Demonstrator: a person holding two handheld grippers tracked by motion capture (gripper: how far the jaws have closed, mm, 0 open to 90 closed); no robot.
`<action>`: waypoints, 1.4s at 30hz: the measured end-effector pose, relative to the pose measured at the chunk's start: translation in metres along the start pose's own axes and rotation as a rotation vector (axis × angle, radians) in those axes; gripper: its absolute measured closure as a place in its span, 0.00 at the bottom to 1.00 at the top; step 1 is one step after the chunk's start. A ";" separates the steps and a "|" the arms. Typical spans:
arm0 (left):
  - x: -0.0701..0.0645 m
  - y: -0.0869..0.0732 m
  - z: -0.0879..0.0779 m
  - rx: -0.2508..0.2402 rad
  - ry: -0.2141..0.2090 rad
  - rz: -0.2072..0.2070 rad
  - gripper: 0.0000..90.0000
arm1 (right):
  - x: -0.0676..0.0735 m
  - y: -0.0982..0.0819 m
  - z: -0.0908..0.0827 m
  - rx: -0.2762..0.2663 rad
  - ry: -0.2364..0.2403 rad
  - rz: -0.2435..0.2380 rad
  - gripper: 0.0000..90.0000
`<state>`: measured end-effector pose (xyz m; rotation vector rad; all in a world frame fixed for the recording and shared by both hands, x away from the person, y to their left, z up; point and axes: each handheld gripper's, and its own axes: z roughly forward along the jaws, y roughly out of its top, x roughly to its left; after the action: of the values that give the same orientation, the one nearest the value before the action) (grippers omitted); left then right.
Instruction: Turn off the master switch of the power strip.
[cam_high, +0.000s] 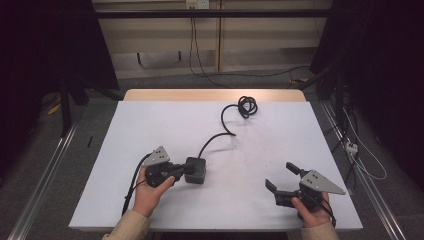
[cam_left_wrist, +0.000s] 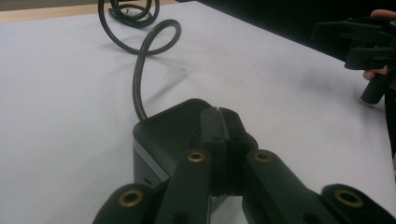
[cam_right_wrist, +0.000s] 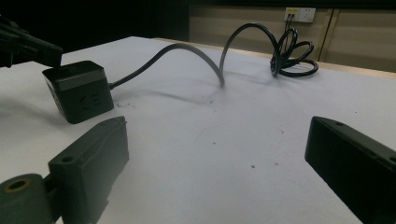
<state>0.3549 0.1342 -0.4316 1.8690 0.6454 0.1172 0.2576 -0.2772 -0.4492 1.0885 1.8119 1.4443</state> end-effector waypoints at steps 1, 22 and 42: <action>0.000 0.000 0.000 0.001 -0.001 0.000 1.00 | 0.000 0.000 0.000 0.000 0.000 0.000 0.06; 0.001 -0.001 0.003 0.017 0.002 -0.003 1.00 | -0.001 0.000 0.000 0.001 -0.001 0.002 0.06; 0.001 -0.001 0.004 0.020 -0.007 -0.022 1.00 | 0.000 0.000 0.000 0.001 -0.002 0.003 0.06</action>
<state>0.3568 0.1316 -0.4342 1.8800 0.6646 0.0905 0.2574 -0.2778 -0.4491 1.0934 1.8109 1.4440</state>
